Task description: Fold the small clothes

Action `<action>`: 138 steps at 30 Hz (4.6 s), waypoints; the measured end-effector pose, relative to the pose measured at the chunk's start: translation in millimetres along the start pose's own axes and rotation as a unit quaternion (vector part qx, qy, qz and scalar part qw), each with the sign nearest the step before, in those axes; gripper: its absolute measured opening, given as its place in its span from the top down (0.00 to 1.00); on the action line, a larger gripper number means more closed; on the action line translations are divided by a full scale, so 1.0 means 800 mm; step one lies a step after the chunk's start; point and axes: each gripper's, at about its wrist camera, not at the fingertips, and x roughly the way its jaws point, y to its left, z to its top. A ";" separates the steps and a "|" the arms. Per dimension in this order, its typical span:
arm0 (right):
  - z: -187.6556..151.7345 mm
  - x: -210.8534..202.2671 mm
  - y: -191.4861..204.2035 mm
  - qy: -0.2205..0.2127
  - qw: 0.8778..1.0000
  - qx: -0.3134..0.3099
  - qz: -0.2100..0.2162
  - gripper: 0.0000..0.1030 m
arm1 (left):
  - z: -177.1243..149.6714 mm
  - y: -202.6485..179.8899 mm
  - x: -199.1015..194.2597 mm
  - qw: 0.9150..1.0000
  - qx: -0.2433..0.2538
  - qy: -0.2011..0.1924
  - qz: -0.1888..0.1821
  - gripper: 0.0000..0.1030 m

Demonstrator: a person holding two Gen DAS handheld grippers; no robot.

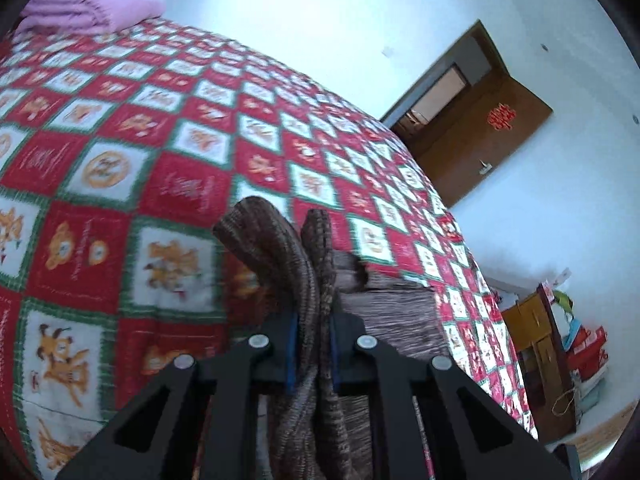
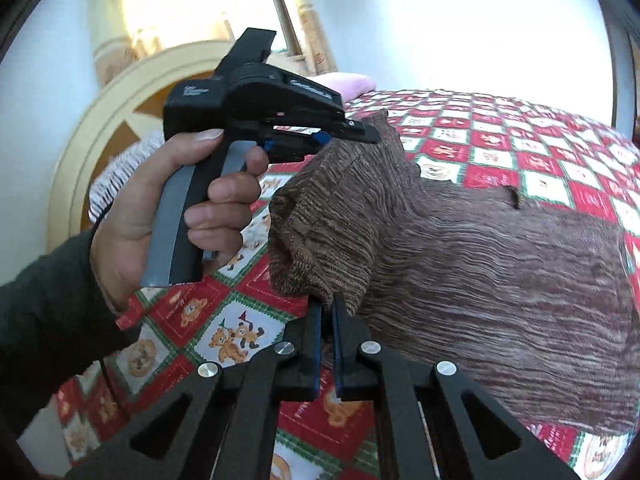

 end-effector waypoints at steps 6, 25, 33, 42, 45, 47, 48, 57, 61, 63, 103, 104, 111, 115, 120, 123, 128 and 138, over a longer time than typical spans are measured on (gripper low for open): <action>0.000 -0.035 -0.042 -0.017 0.999 0.032 0.003 0.97 | 0.005 -0.043 0.020 1.000 0.022 0.010 -0.011 0.89; -0.031 -0.128 -0.154 -0.045 0.993 0.106 -0.034 0.97 | -0.012 -0.150 0.100 0.995 0.077 0.054 -0.034 0.89; -0.051 -0.157 -0.200 -0.046 0.985 0.163 -0.044 0.97 | -0.026 -0.188 0.141 0.991 0.101 0.077 -0.039 0.89; -0.081 -0.157 -0.251 -0.030 0.970 0.235 -0.057 0.97 | -0.046 -0.207 0.203 0.987 0.115 0.113 -0.016 0.89; -0.092 -0.155 -0.267 -0.021 0.963 0.264 -0.053 0.97 | -0.053 -0.215 0.218 0.985 0.126 0.120 -0.005 0.88; -0.103 -0.150 -0.279 -0.010 0.956 0.289 -0.043 0.97 | -0.059 -0.223 0.224 0.982 0.138 0.128 0.006 0.84; -0.109 -0.148 -0.284 -0.006 0.953 0.299 -0.037 0.97 | -0.060 -0.225 0.223 0.982 0.140 0.130 0.006 0.83; -0.129 -0.150 -0.296 0.003 0.943 0.333 -0.016 0.97 | -0.076 -0.192 0.131 0.978 0.200 0.060 0.032 0.36; -0.129 -0.149 -0.291 0.003 0.949 0.314 -0.020 0.96 | -0.099 -0.133 0.096 0.965 0.240 0.051 0.090 0.36; -0.128 -0.149 -0.288 0.003 0.952 0.304 -0.025 0.95 | -0.121 -0.104 0.084 0.956 0.261 0.054 0.118 0.36; 0.100 0.141 -0.211 0.150 0.970 -0.020 -0.189 0.46 | -0.149 -0.014 0.052 0.987 0.143 0.056 0.052 0.07; 0.103 0.141 -0.213 0.144 0.971 -0.023 -0.188 0.46 | -0.149 -0.013 0.051 0.987 0.141 0.056 0.050 0.07; 0.086 0.045 -0.220 0.089 0.983 0.032 -0.155 0.46 | -0.147 -0.007 0.046 0.990 0.126 0.049 0.045 0.07; 0.044 -0.029 -0.223 0.045 0.985 0.068 -0.152 0.45 | -0.143 0.002 0.040 0.993 0.104 0.035 0.047 0.07; -0.018 -0.039 -0.239 0.083 0.981 0.082 -0.155 0.45 | -0.148 -0.006 0.047 0.990 0.119 0.039 0.068 0.07; -0.028 -0.038 -0.244 0.075 0.983 0.076 -0.147 0.45 | -0.146 -0.016 0.054 0.986 0.135 0.050 0.086 0.05; -0.019 -0.059 -0.245 0.055 0.988 0.095 -0.110 0.45 | -0.126 -0.032 0.053 0.986 0.132 0.043 0.097 0.05; -0.017 -0.097 -0.378 -0.010 0.959 0.269 -0.092 0.37 | -0.127 -0.042 0.104 0.976 0.159 0.052 0.141 0.04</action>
